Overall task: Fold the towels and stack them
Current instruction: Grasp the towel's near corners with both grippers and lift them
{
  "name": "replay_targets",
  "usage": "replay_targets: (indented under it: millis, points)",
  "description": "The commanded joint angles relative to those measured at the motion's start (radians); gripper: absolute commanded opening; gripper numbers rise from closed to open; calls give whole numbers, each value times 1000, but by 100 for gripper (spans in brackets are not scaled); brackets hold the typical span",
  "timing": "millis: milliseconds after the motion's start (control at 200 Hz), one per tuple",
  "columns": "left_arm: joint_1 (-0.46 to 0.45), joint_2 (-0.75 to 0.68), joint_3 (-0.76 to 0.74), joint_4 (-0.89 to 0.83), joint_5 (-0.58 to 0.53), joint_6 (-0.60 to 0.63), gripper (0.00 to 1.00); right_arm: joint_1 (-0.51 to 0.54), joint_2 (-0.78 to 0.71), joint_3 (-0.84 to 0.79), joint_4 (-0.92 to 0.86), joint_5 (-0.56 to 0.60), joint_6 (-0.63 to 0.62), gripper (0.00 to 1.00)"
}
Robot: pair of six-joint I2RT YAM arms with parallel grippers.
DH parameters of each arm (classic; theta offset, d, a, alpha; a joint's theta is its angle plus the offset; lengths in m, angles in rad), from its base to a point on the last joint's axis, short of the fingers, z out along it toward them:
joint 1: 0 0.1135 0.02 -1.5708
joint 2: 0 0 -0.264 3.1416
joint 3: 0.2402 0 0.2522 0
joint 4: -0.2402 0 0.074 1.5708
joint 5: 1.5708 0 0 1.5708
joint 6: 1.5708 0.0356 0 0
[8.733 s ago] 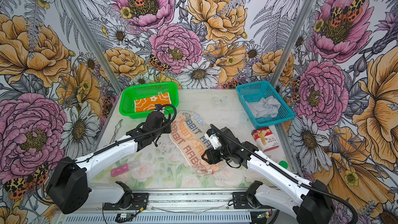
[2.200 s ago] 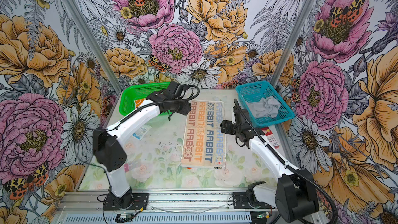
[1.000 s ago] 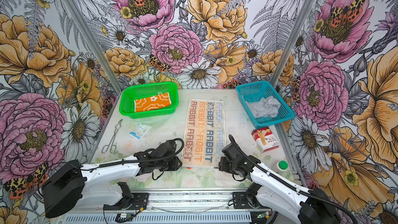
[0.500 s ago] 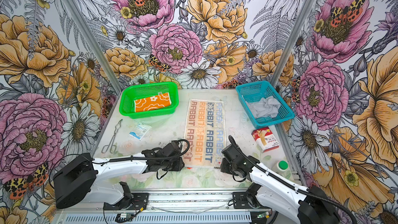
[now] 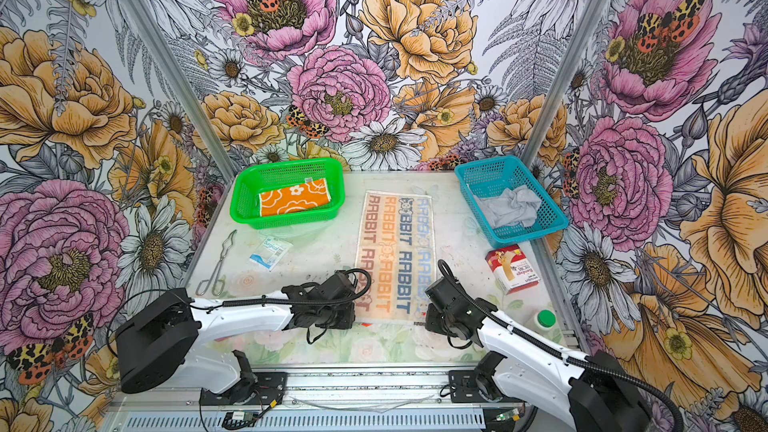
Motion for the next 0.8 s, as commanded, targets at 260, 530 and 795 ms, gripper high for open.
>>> replay_targets:
  millis: [260, 530, 795]
  points:
    - [-25, 2, 17, -26, -39, 14, 0, 28, 53, 23, 33, -7, -9, 0]
    - [-63, -135, -38, -78, -62, -33, 0, 61, -60, 16, -20, -44, 21, 0]
    - [-164, -392, -109, -225, -79, -149, 0, 189, -204, 77, -190, -16, 98, 0]
